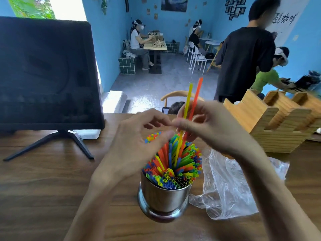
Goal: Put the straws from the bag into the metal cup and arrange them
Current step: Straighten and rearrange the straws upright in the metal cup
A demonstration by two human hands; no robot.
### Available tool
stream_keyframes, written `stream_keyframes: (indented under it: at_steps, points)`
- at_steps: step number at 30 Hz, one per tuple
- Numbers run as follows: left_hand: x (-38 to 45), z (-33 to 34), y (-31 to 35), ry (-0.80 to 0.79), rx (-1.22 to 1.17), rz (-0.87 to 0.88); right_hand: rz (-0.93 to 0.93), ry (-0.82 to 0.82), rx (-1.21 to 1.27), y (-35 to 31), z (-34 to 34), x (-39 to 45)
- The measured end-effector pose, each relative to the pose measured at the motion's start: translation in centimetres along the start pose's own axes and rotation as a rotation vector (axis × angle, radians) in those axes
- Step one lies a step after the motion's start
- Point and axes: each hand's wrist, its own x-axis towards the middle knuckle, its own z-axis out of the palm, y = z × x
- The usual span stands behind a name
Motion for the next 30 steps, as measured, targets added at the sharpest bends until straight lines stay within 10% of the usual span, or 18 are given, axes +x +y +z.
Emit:
stream_keyframes:
  at_steps: [9,15,30]
  points:
    - [0.5,2.0,0.9,0.092,-0.065,0.094,-0.045,-0.159,-0.507,1.4,2.9,-1.3]
    - [-0.3,1.3,-0.8,0.083,0.014,0.02,0.039,0.036,0.162,3.7,-1.3,-0.9]
    - [-0.6,0.6,-2.0,-0.169,0.148,-0.059,0.187,-0.216,0.061,6.0,0.8,2.3]
